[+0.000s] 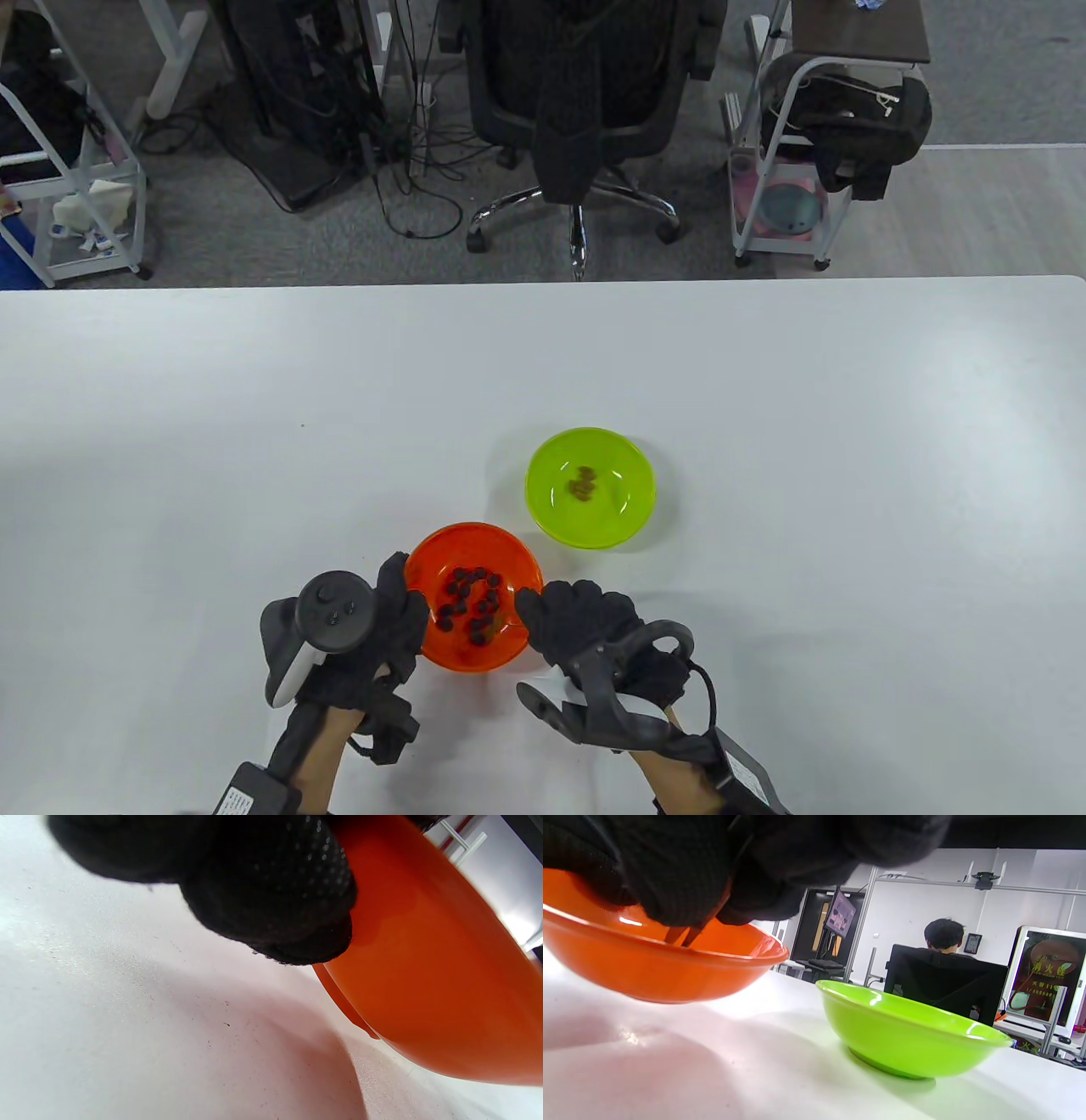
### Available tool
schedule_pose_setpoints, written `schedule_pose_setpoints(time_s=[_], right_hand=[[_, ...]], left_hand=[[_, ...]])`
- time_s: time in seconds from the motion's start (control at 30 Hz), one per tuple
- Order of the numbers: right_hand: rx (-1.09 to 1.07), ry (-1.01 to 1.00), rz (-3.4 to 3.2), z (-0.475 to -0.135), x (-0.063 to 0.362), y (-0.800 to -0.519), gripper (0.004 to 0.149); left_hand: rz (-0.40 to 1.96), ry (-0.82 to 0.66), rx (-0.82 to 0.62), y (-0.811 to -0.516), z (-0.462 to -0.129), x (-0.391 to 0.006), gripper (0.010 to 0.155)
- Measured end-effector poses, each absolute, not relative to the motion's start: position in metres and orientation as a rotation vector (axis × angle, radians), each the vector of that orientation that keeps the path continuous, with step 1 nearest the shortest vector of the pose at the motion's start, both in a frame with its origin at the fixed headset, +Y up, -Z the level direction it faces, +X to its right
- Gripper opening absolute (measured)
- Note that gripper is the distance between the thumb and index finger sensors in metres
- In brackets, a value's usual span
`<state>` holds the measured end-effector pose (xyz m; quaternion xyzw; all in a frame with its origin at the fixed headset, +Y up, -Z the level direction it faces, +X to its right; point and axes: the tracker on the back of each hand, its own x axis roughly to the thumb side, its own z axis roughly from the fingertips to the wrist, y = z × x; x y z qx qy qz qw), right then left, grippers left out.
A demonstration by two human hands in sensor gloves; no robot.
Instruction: Pick raisins with tweezers into bowl
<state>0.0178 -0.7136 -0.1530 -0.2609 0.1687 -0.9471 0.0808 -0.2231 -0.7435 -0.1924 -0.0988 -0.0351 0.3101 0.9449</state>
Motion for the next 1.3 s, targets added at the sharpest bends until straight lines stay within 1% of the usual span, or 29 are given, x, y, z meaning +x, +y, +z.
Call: schedule_pose_setpoints(time_s=[0.53,0.77,0.97,1.07,1.3], right_hand=[[-0.800,0.469,-2.805,-0.155,0.012,-0.714,0.044],[-0.824,0.513,-2.816,-0.154,0.014,-0.716,0.042],[-0.803,0.543,-2.866,-0.154,0.022,-0.711,0.041],[-0.778,0.588,-2.906,-0.155,0.029,-0.709,0.041],[-0.672,0.653,-3.066,-0.167,0.051,-0.712,0.041]], left_hand=[[0.611,-0.091,-0.181,-0.743,-0.191,-0.221,0.058],[0.617,-0.090,-0.178,-0.743,-0.191,-0.220,0.058],[0.626,-0.082,-0.183,-0.743,-0.191,-0.222,0.058],[0.627,-0.078,-0.186,-0.743,-0.192,-0.222,0.058],[0.628,-0.073,-0.186,-0.743,-0.192,-0.223,0.059]])
